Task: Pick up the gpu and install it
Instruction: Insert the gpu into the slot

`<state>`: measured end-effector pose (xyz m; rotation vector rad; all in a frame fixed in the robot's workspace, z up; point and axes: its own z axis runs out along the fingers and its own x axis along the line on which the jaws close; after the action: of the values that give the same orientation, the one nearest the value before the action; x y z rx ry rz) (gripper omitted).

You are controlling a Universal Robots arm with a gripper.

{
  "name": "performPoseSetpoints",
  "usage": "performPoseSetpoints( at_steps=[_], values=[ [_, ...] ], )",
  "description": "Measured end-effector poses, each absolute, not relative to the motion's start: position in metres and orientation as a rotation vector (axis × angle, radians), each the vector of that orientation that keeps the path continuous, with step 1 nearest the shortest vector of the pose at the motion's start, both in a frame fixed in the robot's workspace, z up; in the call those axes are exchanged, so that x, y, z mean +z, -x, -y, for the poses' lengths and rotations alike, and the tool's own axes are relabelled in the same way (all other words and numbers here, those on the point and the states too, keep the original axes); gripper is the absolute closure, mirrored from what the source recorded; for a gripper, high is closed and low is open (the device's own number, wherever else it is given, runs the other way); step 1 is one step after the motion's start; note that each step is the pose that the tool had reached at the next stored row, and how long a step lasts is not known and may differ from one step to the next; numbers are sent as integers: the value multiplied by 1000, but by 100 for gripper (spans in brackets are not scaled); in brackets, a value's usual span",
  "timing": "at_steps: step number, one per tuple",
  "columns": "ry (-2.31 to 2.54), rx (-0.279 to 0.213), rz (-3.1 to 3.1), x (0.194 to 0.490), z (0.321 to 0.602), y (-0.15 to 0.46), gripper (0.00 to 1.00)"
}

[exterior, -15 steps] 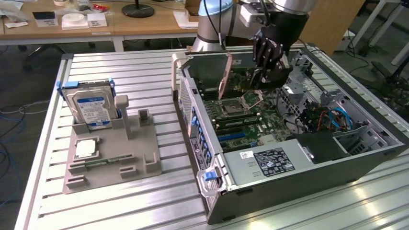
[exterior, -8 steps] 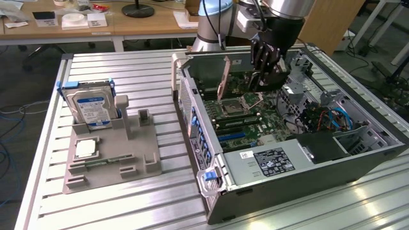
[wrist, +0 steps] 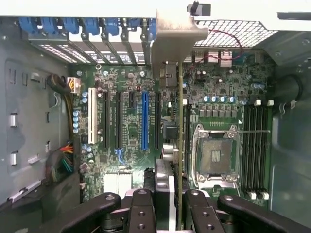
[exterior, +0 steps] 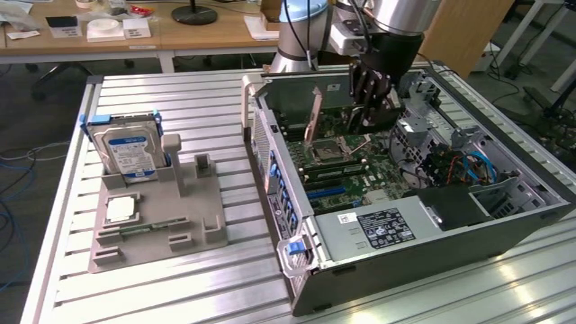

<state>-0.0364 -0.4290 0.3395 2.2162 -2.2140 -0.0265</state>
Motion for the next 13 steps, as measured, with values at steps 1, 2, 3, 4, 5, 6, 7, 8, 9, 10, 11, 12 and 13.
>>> performPoseSetpoints(
  at_steps=[1, 2, 3, 4, 5, 6, 7, 8, 9, 10, 11, 12, 13],
  values=[
    [-2216, -27, 2214, 338, 429, 37, 72],
    [-2217, -27, 2214, 336, 429, 37, 72],
    [-2217, -27, 2214, 334, 429, 37, 72],
    [-2217, -27, 2214, 333, 429, 37, 72],
    [-2217, -27, 2214, 331, 430, 38, 72],
    [-2217, -27, 2214, 330, 430, 38, 72],
    [-2217, -27, 2214, 329, 430, 38, 72],
    [-2217, -27, 2214, 328, 430, 38, 72],
    [-2217, -27, 2214, 327, 430, 38, 72],
    [-2216, -27, 2214, 327, 430, 38, 72],
    [-2217, -27, 2214, 327, 430, 38, 72],
    [-2217, -27, 2214, 327, 430, 38, 72],
    [-2217, -27, 2214, 327, 430, 38, 72]
  ],
)
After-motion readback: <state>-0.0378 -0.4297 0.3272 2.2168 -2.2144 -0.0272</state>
